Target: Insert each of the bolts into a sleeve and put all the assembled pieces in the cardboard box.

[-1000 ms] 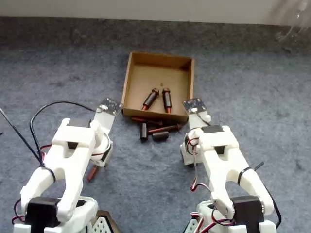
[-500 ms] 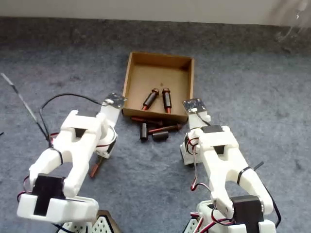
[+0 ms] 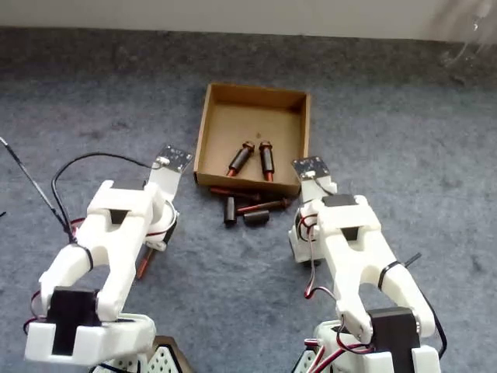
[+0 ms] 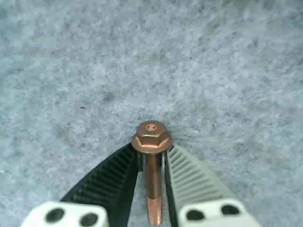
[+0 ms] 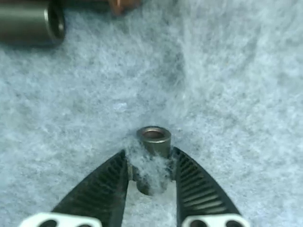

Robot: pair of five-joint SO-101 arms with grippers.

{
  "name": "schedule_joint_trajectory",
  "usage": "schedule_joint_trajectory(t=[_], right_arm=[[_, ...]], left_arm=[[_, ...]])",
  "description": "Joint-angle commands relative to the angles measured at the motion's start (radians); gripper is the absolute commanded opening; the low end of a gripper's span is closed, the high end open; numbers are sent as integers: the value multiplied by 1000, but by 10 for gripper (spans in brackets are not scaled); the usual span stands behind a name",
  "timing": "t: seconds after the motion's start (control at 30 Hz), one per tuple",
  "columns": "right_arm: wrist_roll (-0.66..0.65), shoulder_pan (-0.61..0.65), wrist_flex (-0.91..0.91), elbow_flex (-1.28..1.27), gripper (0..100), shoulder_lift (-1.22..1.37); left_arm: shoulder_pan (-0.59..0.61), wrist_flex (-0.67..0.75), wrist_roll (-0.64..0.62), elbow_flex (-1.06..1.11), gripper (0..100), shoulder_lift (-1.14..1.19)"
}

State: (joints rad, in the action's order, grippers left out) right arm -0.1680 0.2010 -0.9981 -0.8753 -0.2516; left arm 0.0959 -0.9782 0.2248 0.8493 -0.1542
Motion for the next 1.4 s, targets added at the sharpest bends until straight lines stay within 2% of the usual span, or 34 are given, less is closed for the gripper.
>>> schedule_joint_trajectory(t=[0.0,0.2,0.4,0.5,0.87,1.07,1.3,1.37], right_arm=[[-6,8,-41,79,128,-10],[-6,67,-88,136,130,-1],[-15,70,-82,170,129,1],[-64,70,-79,163,129,2],[-72,58,-59,156,128,4],[-68,39,-53,140,125,127],[-66,31,-54,137,8,145],[-64,31,-54,136,2,140]], left_arm=[[12,35,-6,36,3,-48],[8,40,-5,39,3,-48],[13,40,-5,41,3,-48],[13,40,-5,41,3,-48],[13,40,-5,41,3,-45],[13,38,-5,41,3,-45],[13,41,-5,41,4,-45],[13,41,-5,41,4,-45]])
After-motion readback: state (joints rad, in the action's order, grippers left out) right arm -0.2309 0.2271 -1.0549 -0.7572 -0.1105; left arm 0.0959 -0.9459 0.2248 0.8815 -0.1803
